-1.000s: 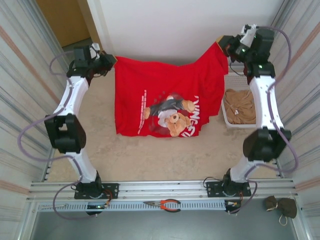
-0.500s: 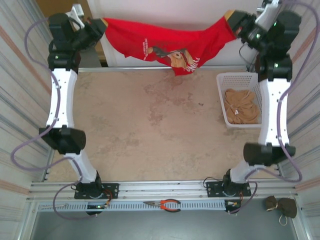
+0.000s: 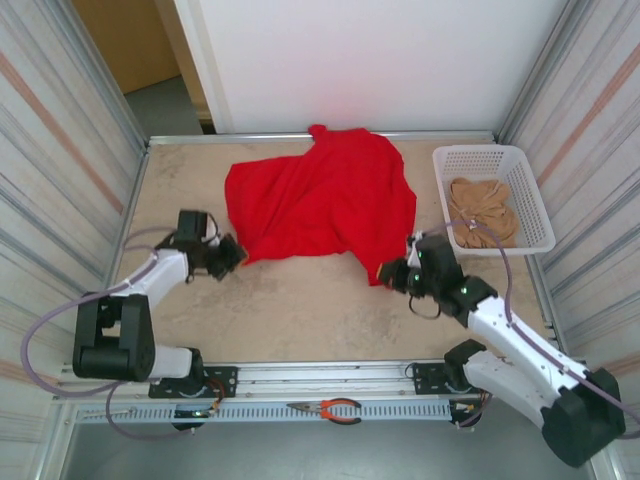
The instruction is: Fold the inside-out t-shirt
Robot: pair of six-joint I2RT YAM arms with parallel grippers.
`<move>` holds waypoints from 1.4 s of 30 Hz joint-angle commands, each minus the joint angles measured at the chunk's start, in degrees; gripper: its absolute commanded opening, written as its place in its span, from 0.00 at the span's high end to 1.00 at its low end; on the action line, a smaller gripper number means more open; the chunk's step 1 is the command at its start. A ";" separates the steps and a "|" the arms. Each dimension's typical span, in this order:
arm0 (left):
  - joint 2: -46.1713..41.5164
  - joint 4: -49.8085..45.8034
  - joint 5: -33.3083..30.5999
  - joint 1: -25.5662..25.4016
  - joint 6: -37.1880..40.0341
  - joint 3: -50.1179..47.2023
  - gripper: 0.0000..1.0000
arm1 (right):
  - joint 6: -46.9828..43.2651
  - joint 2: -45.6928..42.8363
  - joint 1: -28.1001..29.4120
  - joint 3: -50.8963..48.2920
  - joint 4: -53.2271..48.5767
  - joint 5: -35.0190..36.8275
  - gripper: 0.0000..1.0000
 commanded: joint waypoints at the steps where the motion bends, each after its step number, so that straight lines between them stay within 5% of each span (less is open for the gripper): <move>1: -6.10 3.42 -1.85 0.43 -1.84 -5.19 1.00 | 5.35 -9.90 3.66 -5.37 -5.03 9.94 1.00; 7: -12.41 -2.45 -6.58 0.51 -0.44 -7.31 0.97 | 9.70 -26.93 4.81 -8.15 -21.74 14.44 1.00; 9: -13.44 -4.47 -6.76 1.38 0.21 -7.15 0.80 | 10.59 -31.45 4.83 -7.74 -26.13 15.04 1.00; 10: -13.92 -5.42 -6.89 1.76 0.57 -6.78 0.70 | 10.94 -32.74 4.82 -7.38 -27.82 15.37 0.95; 12: -15.67 -8.14 -7.87 2.26 1.70 -5.24 0.51 | 11.51 -35.21 4.79 -5.53 -31.51 16.44 0.69; 14: -17.10 -10.30 -9.44 2.51 3.15 -2.52 0.41 | 11.22 -35.50 4.74 -3.32 -32.26 17.79 0.56; 19: -12.65 -12.14 -12.32 3.83 8.74 8.06 0.35 | 5.41 -24.69 4.37 4.12 -27.84 18.25 0.52; 26: 10.68 -11.65 -15.15 4.15 18.62 30.99 0.38 | -6.97 1.60 -0.23 13.38 -12.97 11.25 0.54; 33: 34.16 -17.68 -20.25 4.07 24.20 55.45 0.44 | -6.67 20.44 -7.79 14.33 1.76 0.10 0.57; 42: 54.29 -27.43 -23.72 3.65 27.63 77.94 0.44 | -3.61 33.24 -9.44 12.82 7.09 0.16 0.62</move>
